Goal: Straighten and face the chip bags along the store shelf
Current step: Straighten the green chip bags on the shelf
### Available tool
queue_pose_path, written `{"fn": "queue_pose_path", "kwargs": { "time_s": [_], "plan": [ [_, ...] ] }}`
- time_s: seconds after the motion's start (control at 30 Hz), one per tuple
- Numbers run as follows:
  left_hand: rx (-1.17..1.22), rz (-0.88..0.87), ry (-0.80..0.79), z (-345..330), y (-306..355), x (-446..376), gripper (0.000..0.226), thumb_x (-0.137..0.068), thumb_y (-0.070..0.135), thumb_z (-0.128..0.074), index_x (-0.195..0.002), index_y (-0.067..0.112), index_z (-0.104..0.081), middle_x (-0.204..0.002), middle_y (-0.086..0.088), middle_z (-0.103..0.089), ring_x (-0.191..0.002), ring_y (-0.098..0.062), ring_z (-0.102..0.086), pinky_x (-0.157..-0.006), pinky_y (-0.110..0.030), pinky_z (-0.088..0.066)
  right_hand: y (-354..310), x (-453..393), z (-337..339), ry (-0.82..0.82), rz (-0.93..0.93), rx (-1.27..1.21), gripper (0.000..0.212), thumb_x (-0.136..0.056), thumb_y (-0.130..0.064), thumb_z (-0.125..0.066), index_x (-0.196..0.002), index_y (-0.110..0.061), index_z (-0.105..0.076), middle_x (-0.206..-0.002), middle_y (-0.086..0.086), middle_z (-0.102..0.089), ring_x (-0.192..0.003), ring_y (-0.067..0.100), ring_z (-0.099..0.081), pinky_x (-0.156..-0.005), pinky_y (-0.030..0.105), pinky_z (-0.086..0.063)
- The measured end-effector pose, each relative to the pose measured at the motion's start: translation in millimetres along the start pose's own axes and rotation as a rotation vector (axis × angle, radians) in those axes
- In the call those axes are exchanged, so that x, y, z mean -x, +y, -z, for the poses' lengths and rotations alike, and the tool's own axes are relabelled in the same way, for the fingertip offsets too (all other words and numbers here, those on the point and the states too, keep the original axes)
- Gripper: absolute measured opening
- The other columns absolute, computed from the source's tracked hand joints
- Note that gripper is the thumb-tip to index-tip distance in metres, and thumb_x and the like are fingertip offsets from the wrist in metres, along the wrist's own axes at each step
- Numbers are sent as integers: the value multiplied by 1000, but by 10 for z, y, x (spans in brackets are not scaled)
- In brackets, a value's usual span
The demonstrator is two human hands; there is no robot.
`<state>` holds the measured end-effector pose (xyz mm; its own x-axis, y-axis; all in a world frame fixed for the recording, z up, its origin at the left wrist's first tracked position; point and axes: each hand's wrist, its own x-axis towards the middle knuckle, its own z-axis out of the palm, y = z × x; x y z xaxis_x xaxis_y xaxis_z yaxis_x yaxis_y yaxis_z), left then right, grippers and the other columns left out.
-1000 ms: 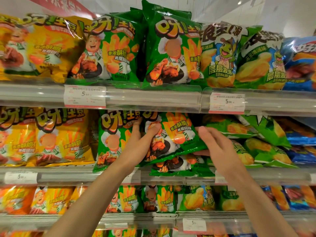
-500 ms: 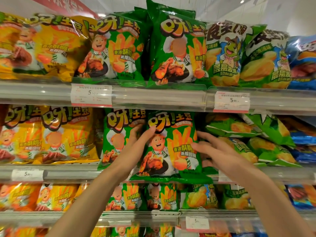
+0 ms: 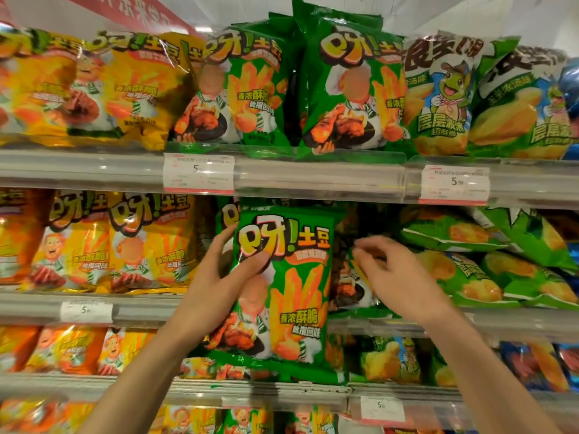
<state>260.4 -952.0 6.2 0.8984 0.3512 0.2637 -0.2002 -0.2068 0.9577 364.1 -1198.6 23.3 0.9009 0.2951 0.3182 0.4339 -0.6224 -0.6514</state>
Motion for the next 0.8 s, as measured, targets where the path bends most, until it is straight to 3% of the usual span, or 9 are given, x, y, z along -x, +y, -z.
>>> {"fn": "queue_pose_path", "kwargs": {
  "time_s": [0.07, 0.13, 0.23, 0.37, 0.53, 0.67, 0.8],
  "plan": [
    [-28, -34, 19, 129, -29, 34, 76, -75, 57, -79, -142, 46, -43, -124, 21, -67, -116, -1, -63, -102, -40, -50, -44, -156, -130, -15, -20, 221, 59, -96, -60, -47, -139, -19, -53, -130, 5, -60, -119, 23, -58, -96, 35, -49],
    [-71, -70, 53, 221, -66, 65, 74, -78, 56, -77, -142, 48, -41, -130, 21, -63, -120, -2, -61, -103, -42, -50, -81, -327, -248, -131, -138, 390, 92, -86, -80, -40, -150, -14, -36, -146, 14, -48, -130, 32, -50, -102, 40, -47],
    [-98, -109, 119, 287, -83, 105, 72, -82, 45, -72, -144, 49, -37, -126, 26, -62, -117, 4, -60, -103, -40, -51, -90, -479, -359, -295, -287, 399, 117, -74, -91, -43, -157, -13, -18, -160, 13, -29, -143, 34, -37, -112, 43, -40],
    [-97, -132, 145, 318, -88, 108, 72, -81, 45, -70, -145, 48, -37, -120, 33, -62, -114, 7, -60, -101, -40, -52, -20, -536, -346, -210, -278, 342, 98, -80, -71, -63, -151, -13, -29, -153, 13, -40, -137, 34, -45, -107, 41, -45],
    [-94, -144, 179, 323, -89, 73, 75, -80, 48, -70, -146, 46, -36, -124, 30, -60, -112, 12, -58, -99, -34, -52, 43, -461, -302, -18, -145, 155, 84, -84, -56, -69, -150, -17, -33, -148, 12, -46, -131, 34, -49, -105, 43, -45],
    [-93, -151, 180, 336, -100, 26, 74, -83, 46, -70, -149, 42, -35, -127, 30, -57, -111, 19, -55, -99, -27, -48, 18, -423, -456, 186, 24, 27, 82, -88, -48, -67, -154, -19, -27, -152, 10, -39, -134, 32, -47, -106, 44, -44],
    [-99, -148, 165, 335, -115, -1, 73, -84, 46, -69, -148, 44, -34, -124, 33, -57, -111, 17, -56, -96, -25, -48, 134, -547, -697, 241, 104, 192, 93, -92, -53, -59, -158, -7, -14, -162, 18, -22, -148, 36, -28, -119, 51, -30]
  ]
}}
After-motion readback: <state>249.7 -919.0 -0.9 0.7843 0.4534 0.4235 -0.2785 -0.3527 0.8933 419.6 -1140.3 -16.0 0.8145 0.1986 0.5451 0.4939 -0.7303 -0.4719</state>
